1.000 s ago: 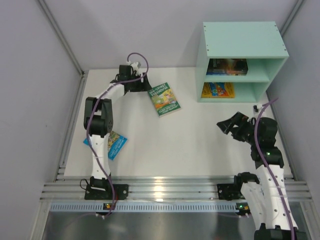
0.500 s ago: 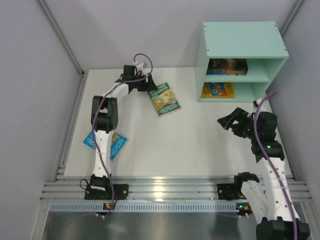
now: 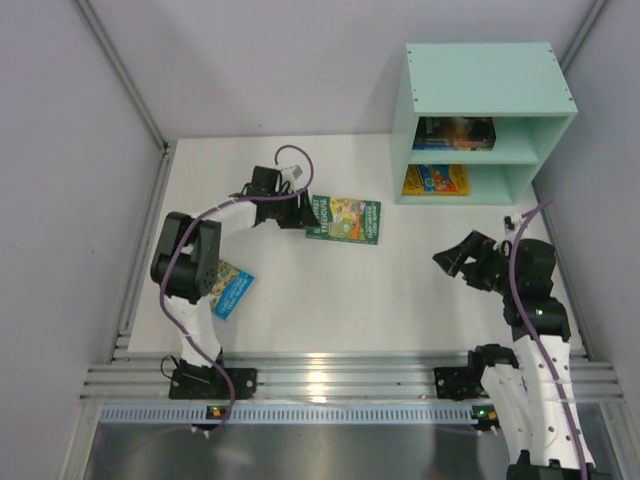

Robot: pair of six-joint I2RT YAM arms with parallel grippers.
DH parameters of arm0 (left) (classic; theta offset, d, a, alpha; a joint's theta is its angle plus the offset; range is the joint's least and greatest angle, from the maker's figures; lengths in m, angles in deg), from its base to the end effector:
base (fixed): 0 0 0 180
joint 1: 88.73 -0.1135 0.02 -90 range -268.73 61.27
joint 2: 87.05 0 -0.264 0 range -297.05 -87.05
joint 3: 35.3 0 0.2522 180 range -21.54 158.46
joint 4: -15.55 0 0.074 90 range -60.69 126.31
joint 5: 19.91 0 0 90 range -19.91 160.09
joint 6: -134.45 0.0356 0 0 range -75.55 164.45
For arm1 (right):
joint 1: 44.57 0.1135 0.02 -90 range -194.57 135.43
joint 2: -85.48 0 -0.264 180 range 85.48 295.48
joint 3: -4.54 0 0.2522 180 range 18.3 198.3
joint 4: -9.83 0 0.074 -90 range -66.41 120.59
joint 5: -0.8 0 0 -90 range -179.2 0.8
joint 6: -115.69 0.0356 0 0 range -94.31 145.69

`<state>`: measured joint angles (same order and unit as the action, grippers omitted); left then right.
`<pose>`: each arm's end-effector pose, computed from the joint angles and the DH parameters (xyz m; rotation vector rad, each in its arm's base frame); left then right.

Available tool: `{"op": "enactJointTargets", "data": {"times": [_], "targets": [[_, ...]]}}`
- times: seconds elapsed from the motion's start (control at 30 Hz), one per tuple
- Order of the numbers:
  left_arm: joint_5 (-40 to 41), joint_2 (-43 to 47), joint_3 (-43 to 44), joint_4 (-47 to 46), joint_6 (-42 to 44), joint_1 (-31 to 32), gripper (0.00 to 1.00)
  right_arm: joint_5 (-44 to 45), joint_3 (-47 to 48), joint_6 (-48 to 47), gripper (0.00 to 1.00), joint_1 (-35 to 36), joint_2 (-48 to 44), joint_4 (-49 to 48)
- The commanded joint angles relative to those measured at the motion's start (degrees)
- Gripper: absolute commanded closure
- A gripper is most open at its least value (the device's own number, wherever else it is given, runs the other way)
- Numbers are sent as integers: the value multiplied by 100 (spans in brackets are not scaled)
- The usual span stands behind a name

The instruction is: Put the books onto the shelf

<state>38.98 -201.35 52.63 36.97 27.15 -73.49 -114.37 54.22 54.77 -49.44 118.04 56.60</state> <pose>0.4050 -0.1294 0.1647 0.2174 2.4351 -0.9124 0.1316 0.0040 0.2773 0.3516 2.0836 0.7129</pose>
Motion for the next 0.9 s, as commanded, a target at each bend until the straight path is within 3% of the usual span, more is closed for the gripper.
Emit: {"op": "enactJointTargets", "data": {"times": [0.0,0.17,0.27,0.37,0.5,0.63,0.77,0.87], "targets": [[-61,987,-856,-598,-570,776,44,-120,-120,-122,14,47,-231,477],[728,2463,-1897,-793,-1380,1806,38,-41,-436,124,14,47,-592,584],[1343,2869,-1767,338,-1628,1824,34,-85,-691,422,14,47,-497,260],[1924,2843,-951,1535,-1111,1815,29,-137,-858,800,16,47,-242,-162],[1723,2336,-334,1739,-688,1544,28,152,-1060,1265,16,73,22,-821],[978,1562,333,1712,-415,1244,29,231,-1342,1583,17,292,600,-2067],[739,701,940,1617,-274,1156,31,942,-1176,1539,18,1423,1425,-2510],[711,69,1526,1659,15,1139,31,1312,-956,1609,18,1812,2111,-2835]]}}
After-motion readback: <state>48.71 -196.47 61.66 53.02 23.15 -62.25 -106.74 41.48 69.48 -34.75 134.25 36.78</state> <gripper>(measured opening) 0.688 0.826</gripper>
